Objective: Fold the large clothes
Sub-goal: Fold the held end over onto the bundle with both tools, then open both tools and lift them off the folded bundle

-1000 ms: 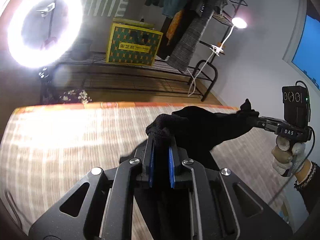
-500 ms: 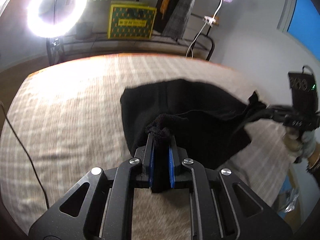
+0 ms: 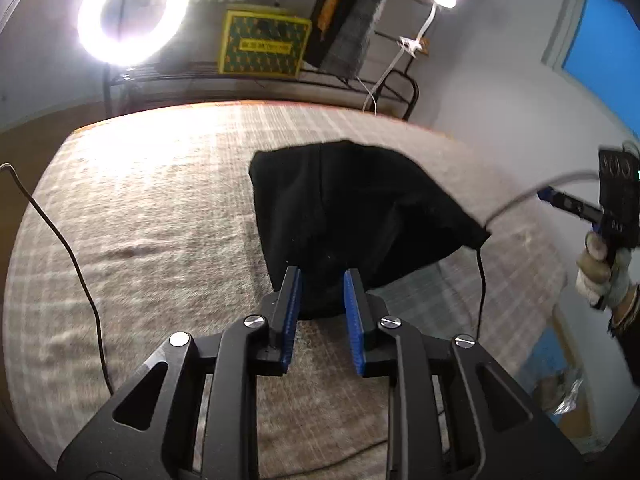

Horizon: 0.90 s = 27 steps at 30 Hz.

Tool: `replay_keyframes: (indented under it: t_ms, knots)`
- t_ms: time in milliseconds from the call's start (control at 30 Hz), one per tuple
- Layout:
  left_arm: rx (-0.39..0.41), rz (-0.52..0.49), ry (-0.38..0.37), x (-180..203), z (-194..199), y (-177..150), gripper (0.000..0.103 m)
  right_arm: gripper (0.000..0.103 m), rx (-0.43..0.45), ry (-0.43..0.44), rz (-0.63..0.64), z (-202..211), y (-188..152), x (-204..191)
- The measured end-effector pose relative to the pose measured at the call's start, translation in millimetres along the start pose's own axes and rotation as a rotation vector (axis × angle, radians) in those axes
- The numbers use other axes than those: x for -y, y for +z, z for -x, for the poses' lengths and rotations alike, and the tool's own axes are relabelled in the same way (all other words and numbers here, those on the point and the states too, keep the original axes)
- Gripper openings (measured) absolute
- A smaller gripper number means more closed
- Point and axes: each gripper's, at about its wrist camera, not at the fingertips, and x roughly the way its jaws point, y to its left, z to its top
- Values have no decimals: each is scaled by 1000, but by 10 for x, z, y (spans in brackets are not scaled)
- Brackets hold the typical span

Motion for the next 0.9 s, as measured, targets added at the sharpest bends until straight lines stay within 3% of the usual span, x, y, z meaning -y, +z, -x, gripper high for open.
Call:
replay_keyframes:
  t_ms: [133, 333, 433, 633, 900]
  knots:
    - [68, 59, -32, 23, 391, 87, 21, 35, 63, -9, -10, 329, 42, -123]
    - [157, 29, -46, 278, 1086, 309, 22, 35, 175, -25, 27, 928, 177, -382]
    - [216, 16, -51, 435, 1493, 437, 36, 36, 235, -21, 49, 1253, 267, -506]
    - [314, -3, -79, 725, 2172, 669, 37, 40, 322, -27, 104, 1790, 412, -746]
    - [385, -11, -146, 1083, 2885, 933, 42, 47, 424, -51, 102, 2358, 593, -815]
